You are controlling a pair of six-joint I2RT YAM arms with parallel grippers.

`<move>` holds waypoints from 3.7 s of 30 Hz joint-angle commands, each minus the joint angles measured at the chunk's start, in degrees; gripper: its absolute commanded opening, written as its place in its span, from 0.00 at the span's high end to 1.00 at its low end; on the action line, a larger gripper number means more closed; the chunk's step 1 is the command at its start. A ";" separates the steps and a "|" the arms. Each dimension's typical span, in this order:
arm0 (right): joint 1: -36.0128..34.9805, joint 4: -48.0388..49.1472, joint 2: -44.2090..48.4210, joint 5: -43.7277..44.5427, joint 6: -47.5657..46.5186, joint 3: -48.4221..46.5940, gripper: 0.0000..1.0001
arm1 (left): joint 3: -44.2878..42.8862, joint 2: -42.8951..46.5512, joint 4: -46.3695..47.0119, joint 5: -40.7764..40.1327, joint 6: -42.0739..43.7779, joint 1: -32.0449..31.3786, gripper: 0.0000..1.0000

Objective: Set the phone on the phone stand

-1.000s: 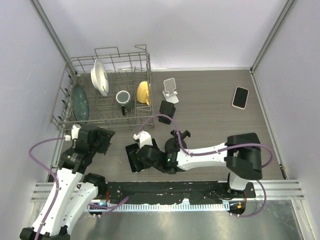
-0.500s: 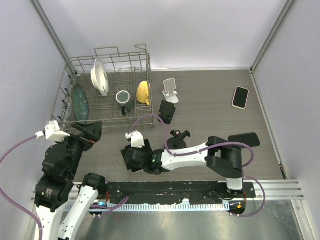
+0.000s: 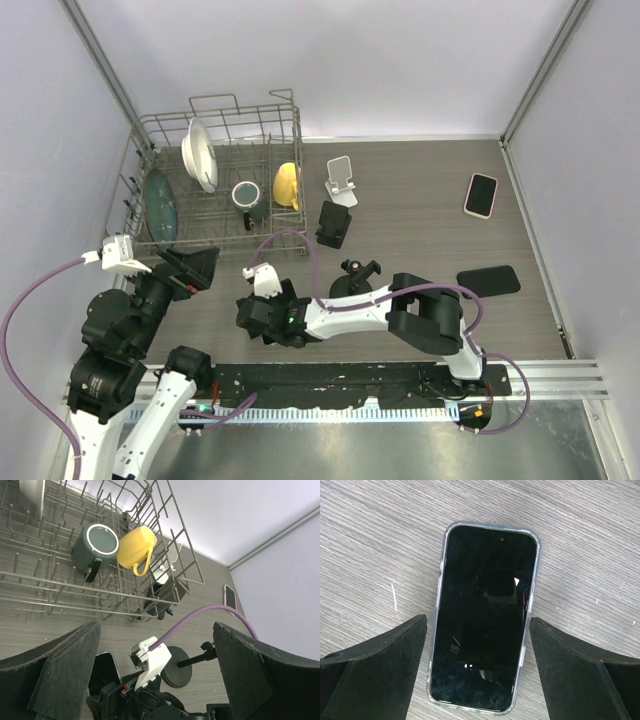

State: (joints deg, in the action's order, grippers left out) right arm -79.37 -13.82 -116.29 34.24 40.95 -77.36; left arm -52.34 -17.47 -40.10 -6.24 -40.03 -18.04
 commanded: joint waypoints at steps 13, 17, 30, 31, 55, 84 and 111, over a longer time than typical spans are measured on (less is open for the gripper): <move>1.50 -7.17 -6.22 0.83 4.14 -9.11 0.12 | -0.92 -0.98 2.39 2.11 2.85 -0.41 0.00; 2.29 -17.97 -11.05 -0.14 8.09 -16.14 0.15 | -1.63 -1.42 1.78 2.20 3.38 -0.41 0.00; 3.35 -27.75 -10.36 -12.88 7.13 -16.78 0.26 | -3.38 -2.92 0.55 3.25 3.91 -0.41 0.00; 3.44 -27.75 -10.27 -13.14 6.17 -16.33 0.34 | -3.56 -3.18 0.46 3.34 3.99 -0.41 0.00; 2.65 24.10 30.48 -3.39 -20.45 16.36 0.99 | -2.42 -8.27 2.56 11.33 -2.24 -0.41 0.00; 2.73 23.67 52.57 -4.62 -33.04 23.66 0.99 | 0.39 -28.58 21.20 32.18 -7.87 -17.37 0.41; 2.73 19.45 52.74 -7.70 -31.28 22.78 0.99 | 0.13 -30.78 21.82 30.41 -7.69 -19.84 0.68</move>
State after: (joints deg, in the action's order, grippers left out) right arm -76.42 1.13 -64.34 26.65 9.04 -51.42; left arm -49.50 -48.29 -20.80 24.40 -48.82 -37.52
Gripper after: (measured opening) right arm 0.815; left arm 0.334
